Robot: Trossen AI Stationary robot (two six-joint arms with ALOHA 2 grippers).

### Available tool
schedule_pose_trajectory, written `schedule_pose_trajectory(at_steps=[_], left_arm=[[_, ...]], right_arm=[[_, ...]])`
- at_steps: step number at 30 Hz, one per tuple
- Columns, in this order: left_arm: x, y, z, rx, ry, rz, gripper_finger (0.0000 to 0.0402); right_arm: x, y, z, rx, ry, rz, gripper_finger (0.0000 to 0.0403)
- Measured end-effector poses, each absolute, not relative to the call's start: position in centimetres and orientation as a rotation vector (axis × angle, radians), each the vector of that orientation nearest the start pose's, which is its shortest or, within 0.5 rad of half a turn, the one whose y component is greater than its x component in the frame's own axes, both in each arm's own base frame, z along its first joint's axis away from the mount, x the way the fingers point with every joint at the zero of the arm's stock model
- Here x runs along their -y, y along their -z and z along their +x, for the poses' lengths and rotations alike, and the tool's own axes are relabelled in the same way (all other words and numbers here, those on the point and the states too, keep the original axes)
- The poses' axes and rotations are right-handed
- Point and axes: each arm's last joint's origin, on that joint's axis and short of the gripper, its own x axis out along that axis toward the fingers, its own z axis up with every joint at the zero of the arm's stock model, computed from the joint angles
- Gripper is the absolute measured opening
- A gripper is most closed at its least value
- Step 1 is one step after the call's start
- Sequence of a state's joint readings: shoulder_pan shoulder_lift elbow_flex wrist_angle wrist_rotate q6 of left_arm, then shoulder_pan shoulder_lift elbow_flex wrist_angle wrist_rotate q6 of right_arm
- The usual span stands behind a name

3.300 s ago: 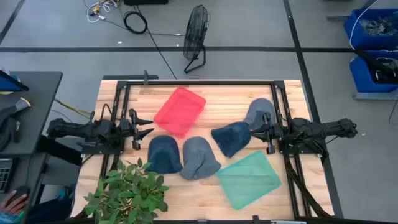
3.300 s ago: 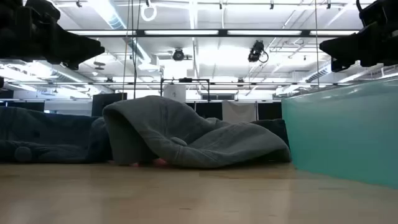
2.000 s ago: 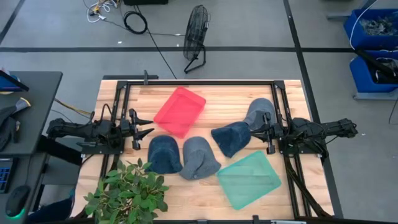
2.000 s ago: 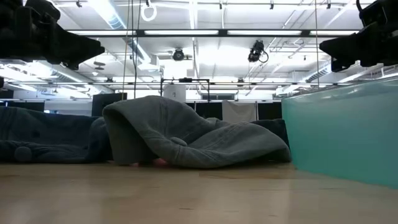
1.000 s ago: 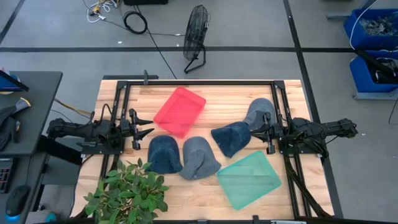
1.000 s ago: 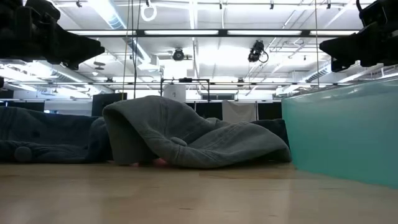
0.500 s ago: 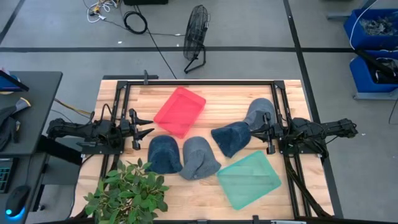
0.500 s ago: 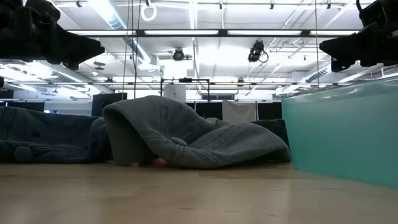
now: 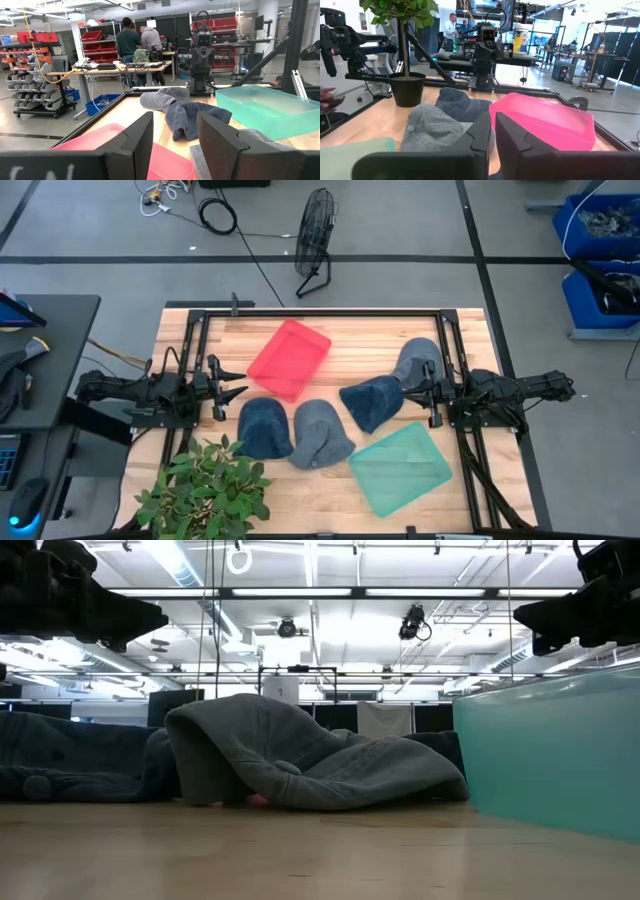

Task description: Pick & Place hat

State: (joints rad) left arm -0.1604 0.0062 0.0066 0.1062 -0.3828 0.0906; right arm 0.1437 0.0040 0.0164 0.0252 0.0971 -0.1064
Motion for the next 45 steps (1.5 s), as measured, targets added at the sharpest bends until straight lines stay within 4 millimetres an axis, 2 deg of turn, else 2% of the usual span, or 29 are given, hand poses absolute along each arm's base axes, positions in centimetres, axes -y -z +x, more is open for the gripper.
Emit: schedule_pose_trajectory(at_steps=[25,31,39,45], left_arm=[[0.5,-17.5,9.6,0.096,-0.226,0.057,0.0156],[0.4,-18.0,9.5,0.153,-0.223,-0.031,0.0156],[0.4,-18.7,9.3,0.229,-0.222,-0.059,0.0156],[0.4,-18.7,9.4,0.244,-0.203,-0.214,0.0156]], right_arm=[[-1.1,-17.1,9.6,0.04,-0.045,-0.102,0.0031],[-1.1,-17.1,9.6,0.04,-0.045,-0.102,0.0031],[-1.1,-17.1,9.6,0.04,-0.045,-0.102,0.0031],[-1.1,-17.1,9.6,0.04,-0.045,-0.102,0.0031]])
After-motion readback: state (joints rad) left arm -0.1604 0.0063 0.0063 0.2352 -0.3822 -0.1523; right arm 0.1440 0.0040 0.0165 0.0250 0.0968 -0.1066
